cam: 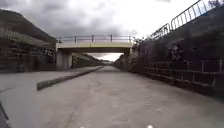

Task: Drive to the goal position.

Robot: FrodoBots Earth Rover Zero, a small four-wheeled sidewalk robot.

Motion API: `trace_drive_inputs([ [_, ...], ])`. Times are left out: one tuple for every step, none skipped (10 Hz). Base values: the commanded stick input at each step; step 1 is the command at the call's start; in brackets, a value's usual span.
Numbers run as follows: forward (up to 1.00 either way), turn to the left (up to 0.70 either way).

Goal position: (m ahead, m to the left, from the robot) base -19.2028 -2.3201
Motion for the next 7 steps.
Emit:
trace_drive_inputs([
  [0.0,0.0],
  [0.0,0.0],
  [0.0,0.0],
  [0.0,0.45],
  [0.0,0.45],
  [0.0,0.45],
  [0.0,0.45],
])
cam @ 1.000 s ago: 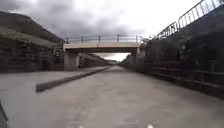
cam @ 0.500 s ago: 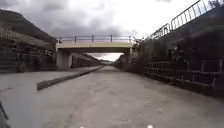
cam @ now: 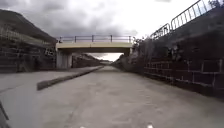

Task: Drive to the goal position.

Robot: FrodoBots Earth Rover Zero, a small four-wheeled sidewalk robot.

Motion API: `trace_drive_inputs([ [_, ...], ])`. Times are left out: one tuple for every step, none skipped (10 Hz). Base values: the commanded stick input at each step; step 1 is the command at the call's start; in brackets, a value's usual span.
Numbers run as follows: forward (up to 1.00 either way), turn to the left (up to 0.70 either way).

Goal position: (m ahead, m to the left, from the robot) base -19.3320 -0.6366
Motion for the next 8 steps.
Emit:
trace_drive_inputs([
  [0.0,0.45],
  [0.0,0.45],
  [0.0,0.45],
  [0.0,0.45],
  [0.0,0.45],
  [0.0,0.45],
  [0.0,0.45],
  [0.0,0.45],
])
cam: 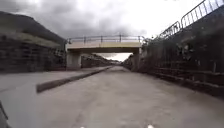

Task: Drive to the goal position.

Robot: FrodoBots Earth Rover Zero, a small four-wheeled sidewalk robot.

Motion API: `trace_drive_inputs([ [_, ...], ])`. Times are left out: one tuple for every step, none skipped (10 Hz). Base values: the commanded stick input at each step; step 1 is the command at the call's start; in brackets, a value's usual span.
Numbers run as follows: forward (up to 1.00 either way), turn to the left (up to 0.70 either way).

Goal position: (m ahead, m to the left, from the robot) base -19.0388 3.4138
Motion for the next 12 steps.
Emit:
trace_drive_inputs([
  [0.0,0.45],
  [0.0,0.45],
  [0.0,0.45],
  [0.0,0.45],
  [0.0,0.45],
  [0.0,0.45],
  [0.0,0.45],
  [0.0,0.45],
  [0.0,0.45],
  [0.0,0.45],
  [0.0,0.45],
  [0.0,0.45],
])
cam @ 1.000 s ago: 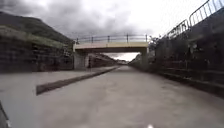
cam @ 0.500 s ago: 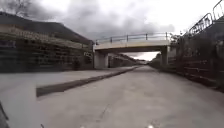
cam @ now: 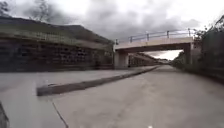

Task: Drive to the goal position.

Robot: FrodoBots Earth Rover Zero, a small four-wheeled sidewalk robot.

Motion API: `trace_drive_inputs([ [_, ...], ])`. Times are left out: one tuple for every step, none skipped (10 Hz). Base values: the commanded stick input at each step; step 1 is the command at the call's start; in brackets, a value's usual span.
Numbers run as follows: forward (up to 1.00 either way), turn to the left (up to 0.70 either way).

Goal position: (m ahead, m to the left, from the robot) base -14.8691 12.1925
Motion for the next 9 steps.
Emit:
trace_drive_inputs([
  [0.0,0.45],
  [0.0,0.45],
  [0.0,0.45],
  [0.0,0.45],
  [0.0,0.45],
  [0.0,0.45],
  [0.0,0.45],
  [0.0,0.45],
  [0.0,0.45],
])
